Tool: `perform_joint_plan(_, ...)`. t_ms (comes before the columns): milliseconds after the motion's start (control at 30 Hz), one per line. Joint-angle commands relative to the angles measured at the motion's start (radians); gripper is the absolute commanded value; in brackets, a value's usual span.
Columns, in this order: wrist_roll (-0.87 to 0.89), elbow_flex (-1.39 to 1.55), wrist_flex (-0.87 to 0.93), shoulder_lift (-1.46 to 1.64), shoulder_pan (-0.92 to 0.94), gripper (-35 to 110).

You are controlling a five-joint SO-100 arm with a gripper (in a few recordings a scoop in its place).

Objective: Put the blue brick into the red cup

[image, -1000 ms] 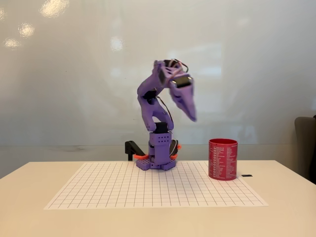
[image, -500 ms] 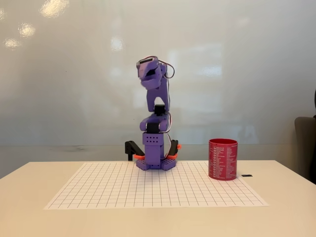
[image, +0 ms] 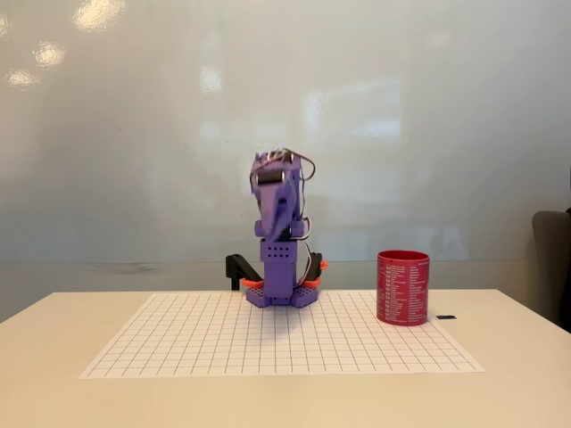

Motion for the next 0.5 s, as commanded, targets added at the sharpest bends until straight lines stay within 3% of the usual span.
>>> perform_joint_plan(0, -0.012, 0.164, -0.035, 0.009, -0.092, 0)
perform_joint_plan(467, 0.038, 0.245, 0.089, 0.009, -0.123, 0)
